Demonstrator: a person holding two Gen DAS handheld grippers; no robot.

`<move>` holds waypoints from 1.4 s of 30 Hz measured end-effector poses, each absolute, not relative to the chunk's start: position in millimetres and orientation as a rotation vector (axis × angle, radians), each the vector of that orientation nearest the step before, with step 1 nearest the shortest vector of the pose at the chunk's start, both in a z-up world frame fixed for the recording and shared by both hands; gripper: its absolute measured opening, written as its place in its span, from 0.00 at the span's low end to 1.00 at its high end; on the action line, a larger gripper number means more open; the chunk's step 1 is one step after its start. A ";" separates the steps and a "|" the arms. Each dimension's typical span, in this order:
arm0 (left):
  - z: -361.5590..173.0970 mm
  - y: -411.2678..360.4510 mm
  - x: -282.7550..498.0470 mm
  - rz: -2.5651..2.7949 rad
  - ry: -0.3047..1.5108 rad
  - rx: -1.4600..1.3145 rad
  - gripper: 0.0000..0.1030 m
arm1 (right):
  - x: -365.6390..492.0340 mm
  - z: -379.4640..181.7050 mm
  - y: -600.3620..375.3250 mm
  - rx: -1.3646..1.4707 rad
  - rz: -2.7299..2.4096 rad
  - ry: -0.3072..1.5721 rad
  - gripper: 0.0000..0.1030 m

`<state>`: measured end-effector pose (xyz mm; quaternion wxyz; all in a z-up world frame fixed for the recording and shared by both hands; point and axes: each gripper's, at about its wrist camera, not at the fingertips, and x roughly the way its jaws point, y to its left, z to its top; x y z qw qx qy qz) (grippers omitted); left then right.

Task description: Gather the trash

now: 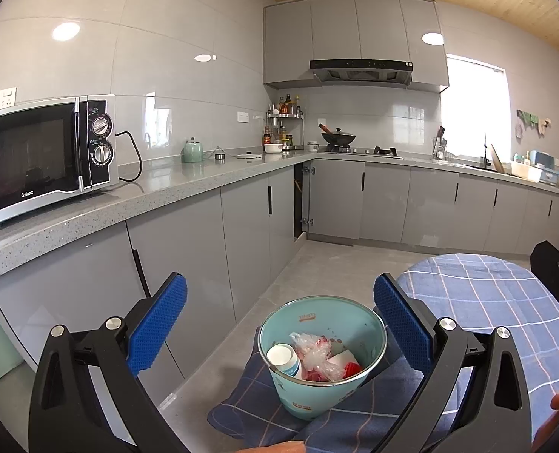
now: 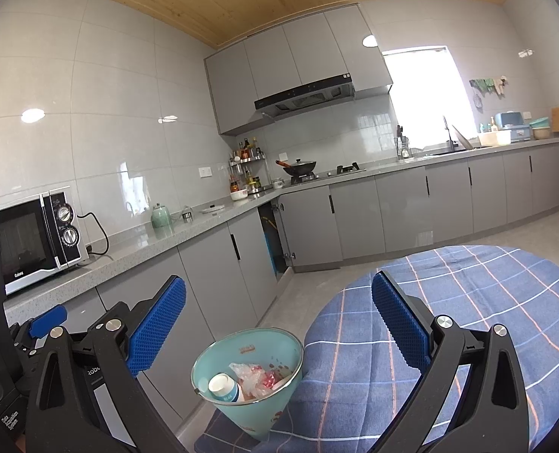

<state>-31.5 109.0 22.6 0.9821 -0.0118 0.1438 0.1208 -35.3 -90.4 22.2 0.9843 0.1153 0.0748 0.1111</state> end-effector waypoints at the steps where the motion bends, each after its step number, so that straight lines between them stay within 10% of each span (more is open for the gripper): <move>1: 22.7 109.1 -31.3 0.243 0.290 -0.024 0.95 | -35.7 22.1 -90.2 0.232 0.223 0.149 0.94; 42: 10.7 113.1 -16.1 0.255 0.370 -0.028 0.95 | -21.7 8.7 -93.6 0.247 0.130 0.216 0.96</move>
